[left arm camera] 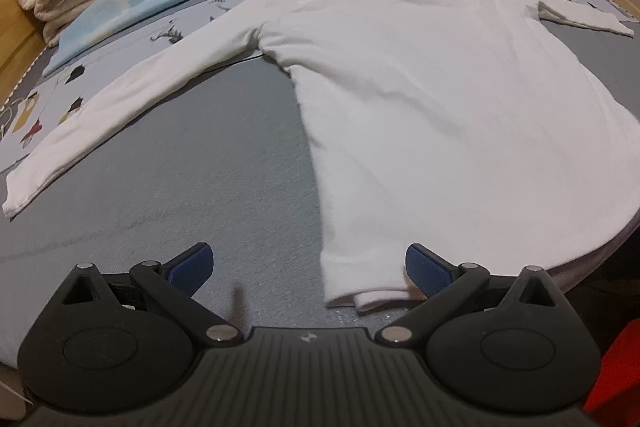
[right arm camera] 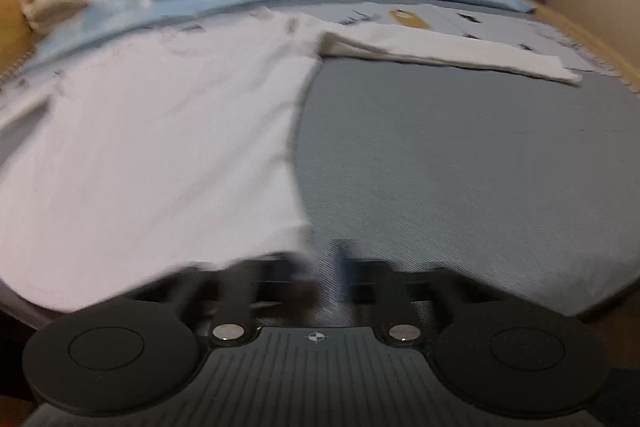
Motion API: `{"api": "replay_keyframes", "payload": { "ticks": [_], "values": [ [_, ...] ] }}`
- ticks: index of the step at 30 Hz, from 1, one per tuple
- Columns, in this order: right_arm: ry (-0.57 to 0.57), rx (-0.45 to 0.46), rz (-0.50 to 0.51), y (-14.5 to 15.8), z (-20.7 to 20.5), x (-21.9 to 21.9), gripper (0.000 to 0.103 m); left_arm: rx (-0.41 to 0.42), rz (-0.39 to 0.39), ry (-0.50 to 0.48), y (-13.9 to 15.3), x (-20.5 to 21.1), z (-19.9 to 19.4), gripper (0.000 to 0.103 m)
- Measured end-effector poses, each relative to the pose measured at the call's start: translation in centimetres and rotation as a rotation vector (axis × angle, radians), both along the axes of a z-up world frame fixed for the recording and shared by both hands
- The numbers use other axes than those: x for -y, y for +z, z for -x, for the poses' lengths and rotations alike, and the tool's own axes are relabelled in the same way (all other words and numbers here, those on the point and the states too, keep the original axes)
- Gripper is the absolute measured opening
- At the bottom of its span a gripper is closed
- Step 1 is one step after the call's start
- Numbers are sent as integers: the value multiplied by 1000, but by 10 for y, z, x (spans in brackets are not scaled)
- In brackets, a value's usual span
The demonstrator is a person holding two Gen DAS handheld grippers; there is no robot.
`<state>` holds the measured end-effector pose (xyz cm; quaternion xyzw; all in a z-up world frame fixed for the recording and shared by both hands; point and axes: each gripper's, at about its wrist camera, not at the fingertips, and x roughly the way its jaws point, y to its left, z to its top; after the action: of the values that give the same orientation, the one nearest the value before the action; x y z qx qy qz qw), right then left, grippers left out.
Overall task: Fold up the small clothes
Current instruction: 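Grasp the shirt hem edge with the right gripper, then hold the hem with the right gripper while the left gripper grasps the hem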
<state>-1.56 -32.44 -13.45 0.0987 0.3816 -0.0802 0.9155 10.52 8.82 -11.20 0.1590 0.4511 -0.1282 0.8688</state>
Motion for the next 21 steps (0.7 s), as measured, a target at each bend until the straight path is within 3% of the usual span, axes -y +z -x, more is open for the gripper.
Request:
{"api": "replay_keyframes", "payload": {
  "ticks": [3, 6, 10, 13, 17, 21],
  "values": [
    [-164, 97, -166, 13, 5, 35, 6, -14, -5, 19, -2, -7, -1, 103],
    [-283, 56, -282, 4, -1, 61, 6, -17, -9, 13, -3, -10, 1, 103],
    [-237, 27, -162, 3, -10, 41, 6, -1, 41, -65, 3, -4, 10, 102],
    [-239, 39, -142, 5, -10, 38, 6, -12, 67, -165, 2, 10, 19, 102],
    [-268, 48, -175, 5, -9, 42, 6, -12, -24, -252, -11, 32, 28, 103],
    [-278, 54, -188, 5, -11, 43, 6, -53, -63, -189, -23, 34, 15, 103]
  ]
}}
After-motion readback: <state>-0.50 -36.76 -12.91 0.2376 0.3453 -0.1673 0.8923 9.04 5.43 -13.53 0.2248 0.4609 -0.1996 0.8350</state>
